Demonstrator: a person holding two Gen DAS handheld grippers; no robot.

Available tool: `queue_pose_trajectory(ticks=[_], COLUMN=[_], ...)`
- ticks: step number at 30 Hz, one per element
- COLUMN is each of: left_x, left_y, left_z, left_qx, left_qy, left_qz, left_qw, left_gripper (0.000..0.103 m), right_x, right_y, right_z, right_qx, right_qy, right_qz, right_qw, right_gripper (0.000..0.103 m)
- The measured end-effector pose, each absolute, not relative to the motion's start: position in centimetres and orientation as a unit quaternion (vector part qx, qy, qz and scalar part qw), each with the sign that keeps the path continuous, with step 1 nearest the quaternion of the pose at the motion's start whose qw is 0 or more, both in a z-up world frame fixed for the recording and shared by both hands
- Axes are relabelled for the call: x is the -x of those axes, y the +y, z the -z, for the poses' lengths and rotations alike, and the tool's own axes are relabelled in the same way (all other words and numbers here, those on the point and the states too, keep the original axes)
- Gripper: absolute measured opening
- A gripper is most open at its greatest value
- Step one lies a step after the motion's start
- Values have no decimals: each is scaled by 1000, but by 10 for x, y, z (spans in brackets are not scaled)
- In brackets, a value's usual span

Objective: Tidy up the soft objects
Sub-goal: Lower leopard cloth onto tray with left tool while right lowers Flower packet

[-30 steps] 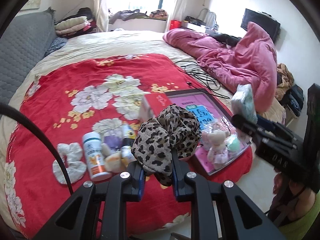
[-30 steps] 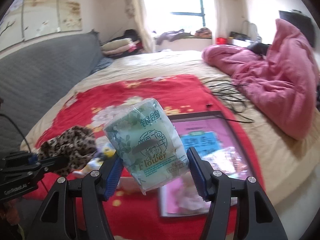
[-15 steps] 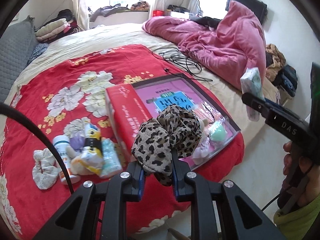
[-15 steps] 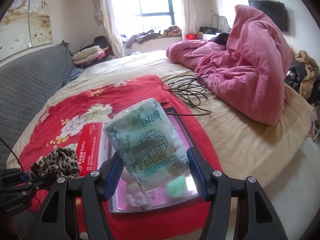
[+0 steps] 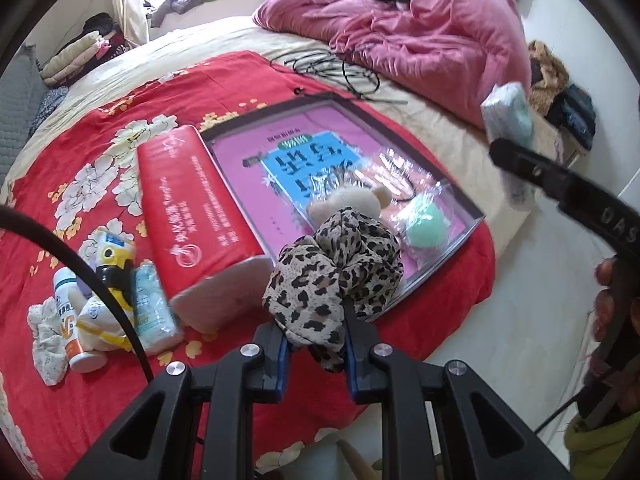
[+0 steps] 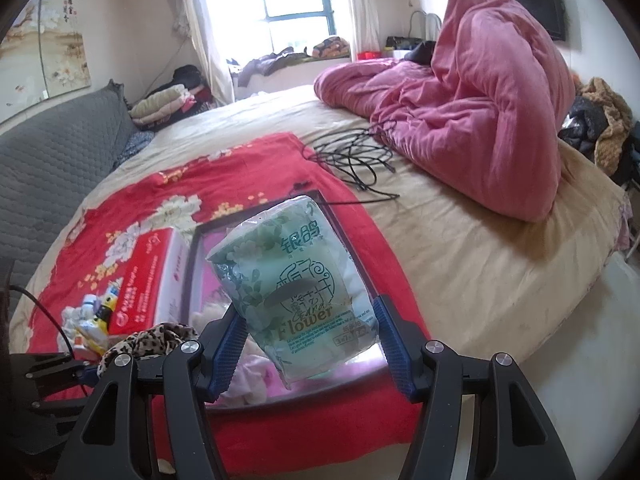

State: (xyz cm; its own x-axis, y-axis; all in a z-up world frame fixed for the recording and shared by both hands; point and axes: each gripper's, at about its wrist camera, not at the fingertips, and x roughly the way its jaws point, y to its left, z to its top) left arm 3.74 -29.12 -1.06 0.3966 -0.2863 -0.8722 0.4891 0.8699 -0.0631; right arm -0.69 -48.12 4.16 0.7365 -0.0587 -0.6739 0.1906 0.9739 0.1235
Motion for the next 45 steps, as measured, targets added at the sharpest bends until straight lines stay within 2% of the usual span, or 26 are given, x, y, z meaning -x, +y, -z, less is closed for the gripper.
queue_pose_trajectory(ticks=[18, 45], left_x=[-62, -75], left_y=[-325, -319], left_z=[47, 49], left_qx=[-109, -85], left_qy=[521, 513], left_qz=[241, 235], left_qw=[812, 822], left_gripper=[21, 21], right_x=[-3, -60], right_y=[-512, -509], right_z=[5, 45], right_qx=[-111, -102], right_qy=[402, 446], right_qz=[87, 72], right_qw=[905, 886], right_gripper=[64, 64])
